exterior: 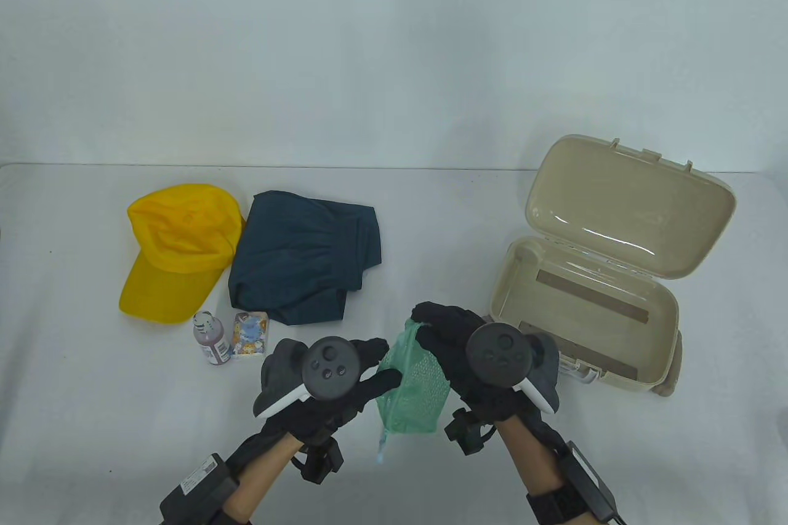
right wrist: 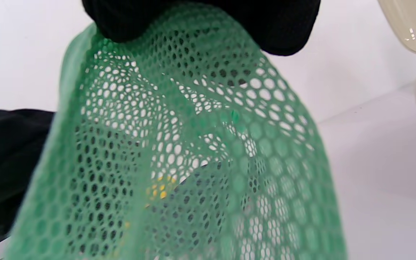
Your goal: Pack suitcase
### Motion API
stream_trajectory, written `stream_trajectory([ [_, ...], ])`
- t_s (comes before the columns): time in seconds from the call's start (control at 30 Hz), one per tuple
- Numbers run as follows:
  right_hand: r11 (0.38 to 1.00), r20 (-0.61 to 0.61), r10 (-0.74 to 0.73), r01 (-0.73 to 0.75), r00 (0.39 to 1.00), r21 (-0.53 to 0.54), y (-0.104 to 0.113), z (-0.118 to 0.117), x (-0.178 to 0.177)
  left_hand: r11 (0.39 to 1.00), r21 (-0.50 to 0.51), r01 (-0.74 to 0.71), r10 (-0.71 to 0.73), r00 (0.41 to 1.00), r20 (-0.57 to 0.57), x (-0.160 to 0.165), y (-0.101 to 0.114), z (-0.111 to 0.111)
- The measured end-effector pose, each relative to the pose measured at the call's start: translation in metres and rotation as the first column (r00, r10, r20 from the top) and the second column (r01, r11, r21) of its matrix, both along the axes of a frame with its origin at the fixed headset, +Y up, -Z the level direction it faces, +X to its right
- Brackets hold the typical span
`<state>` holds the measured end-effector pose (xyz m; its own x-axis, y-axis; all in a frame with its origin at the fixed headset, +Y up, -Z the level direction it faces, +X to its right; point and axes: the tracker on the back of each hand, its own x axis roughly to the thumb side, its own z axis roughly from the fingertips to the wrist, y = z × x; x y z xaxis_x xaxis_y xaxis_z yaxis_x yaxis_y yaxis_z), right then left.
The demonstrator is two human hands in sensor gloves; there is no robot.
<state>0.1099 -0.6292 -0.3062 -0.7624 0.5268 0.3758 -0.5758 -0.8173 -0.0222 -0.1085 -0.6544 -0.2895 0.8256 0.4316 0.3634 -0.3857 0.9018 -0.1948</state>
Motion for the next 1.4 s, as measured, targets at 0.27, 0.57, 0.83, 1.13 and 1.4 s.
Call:
stream_trajectory([
  [0.27, 0.999, -0.041, 0.011, -0.013, 0.999, -0.042, -0.005, 0.001, -0.006, 1.000, -0.010, -0.024, 0.023, 0.999, -0.027, -0.001, -0.002, -0.004],
  [0.57, 0.982, 0.033, 0.151, -0.154, 0.988, 0.114, 0.001, 0.021, -0.021, 0.995, -0.009, -0.095, 0.091, 0.977, -0.194, -0.021, -0.002, -0.013],
  [0.83, 0.982, -0.141, 0.129, -0.146, 0.982, -0.120, -0.024, 0.015, -0.040, 0.950, -0.170, -0.262, 0.253, 0.965, -0.075, -0.023, -0.015, -0.019],
  [1.13, 0.980, -0.039, 0.060, -0.067, 0.997, -0.185, -0.026, 0.002, -0.027, 0.966, -0.169, -0.193, 0.183, 0.980, -0.071, -0.028, -0.012, -0.024],
  [1.4, 0.965, 0.125, 0.113, -0.079, 0.986, -0.251, -0.035, -0.022, 0.010, 0.985, -0.172, 0.005, -0.024, 0.994, -0.110, -0.052, -0.018, -0.036],
])
